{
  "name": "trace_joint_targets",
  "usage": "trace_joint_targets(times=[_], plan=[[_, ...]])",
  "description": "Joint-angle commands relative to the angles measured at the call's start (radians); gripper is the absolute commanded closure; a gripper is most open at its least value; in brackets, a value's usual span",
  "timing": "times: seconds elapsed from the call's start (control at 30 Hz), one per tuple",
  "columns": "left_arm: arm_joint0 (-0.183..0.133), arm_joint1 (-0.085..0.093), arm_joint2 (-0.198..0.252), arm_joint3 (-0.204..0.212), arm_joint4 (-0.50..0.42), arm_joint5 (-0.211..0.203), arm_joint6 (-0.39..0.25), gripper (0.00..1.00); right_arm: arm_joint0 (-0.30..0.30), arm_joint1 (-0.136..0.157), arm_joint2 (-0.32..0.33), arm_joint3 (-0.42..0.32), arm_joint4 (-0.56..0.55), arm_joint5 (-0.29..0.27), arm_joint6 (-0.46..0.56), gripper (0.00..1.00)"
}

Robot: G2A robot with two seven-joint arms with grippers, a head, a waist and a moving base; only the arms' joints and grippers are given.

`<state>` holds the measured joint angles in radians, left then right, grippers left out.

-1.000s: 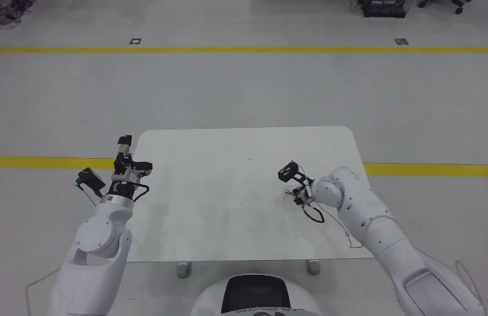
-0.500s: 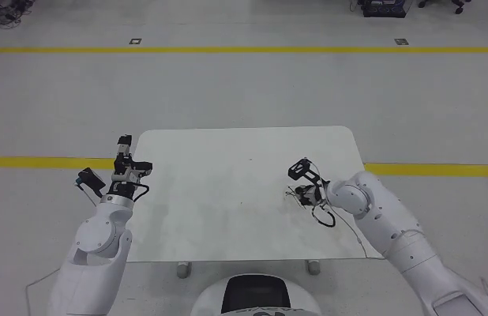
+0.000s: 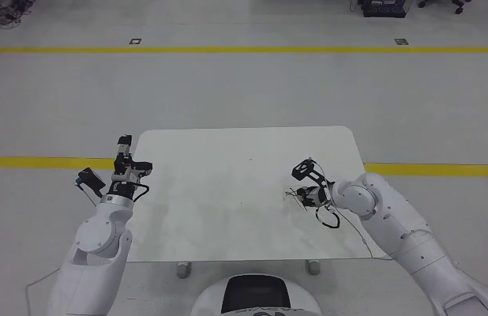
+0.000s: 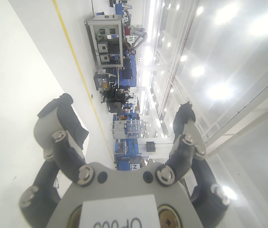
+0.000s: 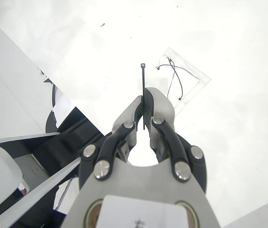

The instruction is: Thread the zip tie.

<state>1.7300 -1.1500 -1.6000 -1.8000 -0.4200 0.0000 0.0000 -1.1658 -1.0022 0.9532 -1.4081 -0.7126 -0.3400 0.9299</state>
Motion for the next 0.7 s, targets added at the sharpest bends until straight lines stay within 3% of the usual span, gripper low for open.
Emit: trace_joint_targets(times=[0.0, 0.17, 0.23, 0.43, 0.67], plan=[[0.000, 0.000, 0.000, 0.000, 0.000, 0.000, 0.000, 0.00, 0.000, 0.000, 0.000, 0.000, 0.000, 0.000, 0.000, 1.00], [0.000, 0.000, 0.000, 0.000, 0.000, 0.000, 0.000, 0.00, 0.000, 0.000, 0.000, 0.000, 0.000, 0.000, 0.000, 1.00], [0.000, 0.000, 0.000, 0.000, 0.000, 0.000, 0.000, 0.00, -0.011, -0.002, 0.006, 0.002, 0.016, 0.011, -0.044, 1.00], [0.000, 0.000, 0.000, 0.000, 0.000, 0.000, 0.000, 0.00, -0.056, -0.008, 0.042, 0.049, 0.192, 0.000, -0.189, 1.00], [0.000, 0.000, 0.000, 0.000, 0.000, 0.000, 0.000, 0.00, -0.068, -0.003, 0.054, 0.080, 0.345, 0.000, -0.204, 1.00]])
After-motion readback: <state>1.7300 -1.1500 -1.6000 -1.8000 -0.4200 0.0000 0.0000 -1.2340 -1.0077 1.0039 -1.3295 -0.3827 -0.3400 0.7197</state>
